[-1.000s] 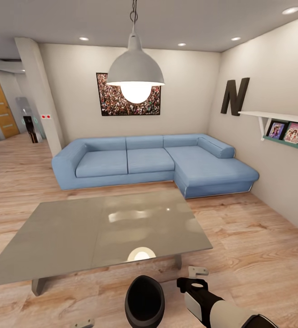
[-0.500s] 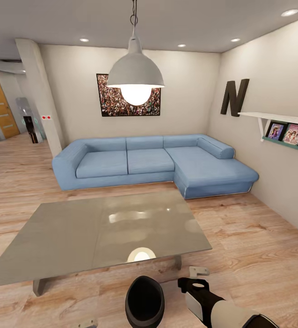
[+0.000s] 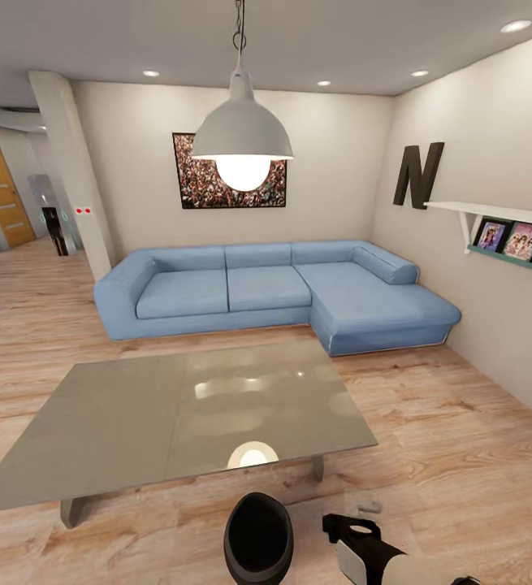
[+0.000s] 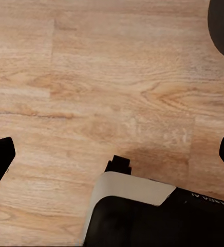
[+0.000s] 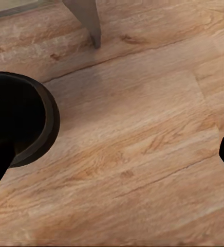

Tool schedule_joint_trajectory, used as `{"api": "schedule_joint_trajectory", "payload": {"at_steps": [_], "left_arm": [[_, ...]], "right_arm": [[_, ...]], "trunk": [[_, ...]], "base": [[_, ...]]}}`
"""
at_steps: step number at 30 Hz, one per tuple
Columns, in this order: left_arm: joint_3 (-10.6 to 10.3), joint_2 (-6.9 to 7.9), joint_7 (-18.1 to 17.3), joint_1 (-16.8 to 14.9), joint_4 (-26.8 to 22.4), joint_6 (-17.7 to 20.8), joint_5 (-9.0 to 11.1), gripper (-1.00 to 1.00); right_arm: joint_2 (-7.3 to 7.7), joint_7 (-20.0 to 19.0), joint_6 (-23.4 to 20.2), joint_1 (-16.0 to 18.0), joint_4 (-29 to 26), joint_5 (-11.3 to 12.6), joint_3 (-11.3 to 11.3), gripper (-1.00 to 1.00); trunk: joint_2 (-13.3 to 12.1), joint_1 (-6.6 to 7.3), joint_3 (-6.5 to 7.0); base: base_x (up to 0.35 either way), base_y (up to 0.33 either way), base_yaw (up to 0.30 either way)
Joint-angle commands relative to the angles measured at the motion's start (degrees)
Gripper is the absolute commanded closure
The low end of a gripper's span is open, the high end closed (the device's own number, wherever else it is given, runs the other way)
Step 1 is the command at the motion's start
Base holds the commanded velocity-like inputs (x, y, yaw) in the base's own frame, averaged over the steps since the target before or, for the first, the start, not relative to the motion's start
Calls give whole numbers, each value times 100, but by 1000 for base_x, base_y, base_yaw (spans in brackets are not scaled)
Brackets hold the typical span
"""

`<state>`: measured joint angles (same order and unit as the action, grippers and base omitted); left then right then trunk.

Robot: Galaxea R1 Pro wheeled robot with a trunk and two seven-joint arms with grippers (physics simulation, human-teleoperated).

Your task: Place each of the two pumpkins and all three candles from the living room inside a cabinet in the living room (use any cabinet), then make sure every cabinet is closed, and position the cauldron so it is next to a table in the living room.

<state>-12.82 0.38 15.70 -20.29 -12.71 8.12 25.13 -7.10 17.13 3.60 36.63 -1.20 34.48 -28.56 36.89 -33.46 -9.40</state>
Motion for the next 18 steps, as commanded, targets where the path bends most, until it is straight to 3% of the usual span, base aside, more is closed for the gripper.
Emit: {"api": "schedule_joint_trajectory", "payload": {"at_steps": [1,5,8,11,18], "left_arm": [[-61,29,29,1,119,13,29,-100],[-86,205,11,32,584,-246,19,-100],[-103,370,-21,70,1018,-769,44,-100],[-106,416,-29,136,1156,-968,42,-100],[-107,435,-31,517,1190,-1020,41,-100]], "right_arm": [[-2,6,158,-86,31,100,-54,-100],[-3,-3,840,-419,227,165,-53,-100],[-2,-36,1184,-782,366,199,-53,-100],[4,-45,1359,-1190,397,208,-53,-100],[7,-23,1445,-1730,422,224,-53,-100]], "trunk": [[-34,21,10],[-194,109,82],[-315,175,136],[-435,241,190],[-676,372,297]], "base": [[0,0,0],[0,0,0],[0,0,0],[0,0,0],[0,0,0]]}}
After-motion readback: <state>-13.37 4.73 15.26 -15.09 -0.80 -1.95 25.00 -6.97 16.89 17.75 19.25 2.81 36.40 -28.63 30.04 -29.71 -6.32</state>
